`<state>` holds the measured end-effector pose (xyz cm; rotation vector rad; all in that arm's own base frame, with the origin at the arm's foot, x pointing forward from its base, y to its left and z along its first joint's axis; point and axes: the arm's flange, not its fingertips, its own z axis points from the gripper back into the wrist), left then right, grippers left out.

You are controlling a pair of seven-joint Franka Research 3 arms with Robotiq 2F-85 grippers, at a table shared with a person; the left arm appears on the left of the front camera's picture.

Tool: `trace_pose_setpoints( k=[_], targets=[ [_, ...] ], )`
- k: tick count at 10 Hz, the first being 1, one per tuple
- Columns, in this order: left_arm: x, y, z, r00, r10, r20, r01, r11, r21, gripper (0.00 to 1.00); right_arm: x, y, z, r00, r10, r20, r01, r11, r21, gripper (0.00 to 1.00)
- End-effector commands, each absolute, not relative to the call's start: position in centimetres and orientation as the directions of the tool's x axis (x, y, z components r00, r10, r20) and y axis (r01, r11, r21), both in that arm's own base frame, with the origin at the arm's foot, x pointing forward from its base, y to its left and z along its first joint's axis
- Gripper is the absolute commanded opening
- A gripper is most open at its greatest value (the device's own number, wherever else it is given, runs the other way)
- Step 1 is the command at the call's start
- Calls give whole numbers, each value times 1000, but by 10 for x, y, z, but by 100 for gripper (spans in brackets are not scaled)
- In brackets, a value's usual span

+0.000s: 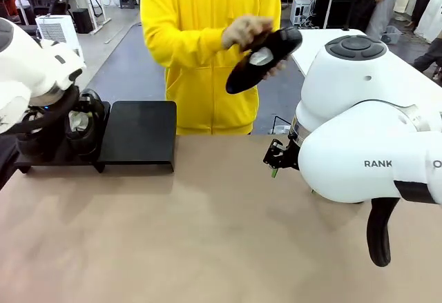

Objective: Organize the shoes by placing them on the stand.
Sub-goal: Pick up one Shoe and place it in the middle of the table.

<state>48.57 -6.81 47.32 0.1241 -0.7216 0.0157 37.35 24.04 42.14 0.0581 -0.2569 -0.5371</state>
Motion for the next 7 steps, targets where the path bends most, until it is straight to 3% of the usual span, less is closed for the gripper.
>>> trace_pose_setpoints(
  k=[1, 3, 4, 7],
  targets=[
    [439, -72, 506, 870, -57, 490, 63, 998, 5, 82, 375, 240, 423, 836, -498, 228, 481, 867, 130, 100],
    [412, -83, 509, 956, -157, 249, 188, 976, -105, 82, 375, 240, 423, 836, -498, 228, 481, 867, 130, 100],
    [398, -86, 512, 957, -221, 191, 247, 961, -128, 82, 375, 240, 423, 836, -498, 228, 481, 867, 130, 100],
    [381, -88, 533, 947, -246, 205, 286, 938, -195, 82, 375, 240, 423, 836, -498, 228, 481, 867, 130, 100]
  ],
)
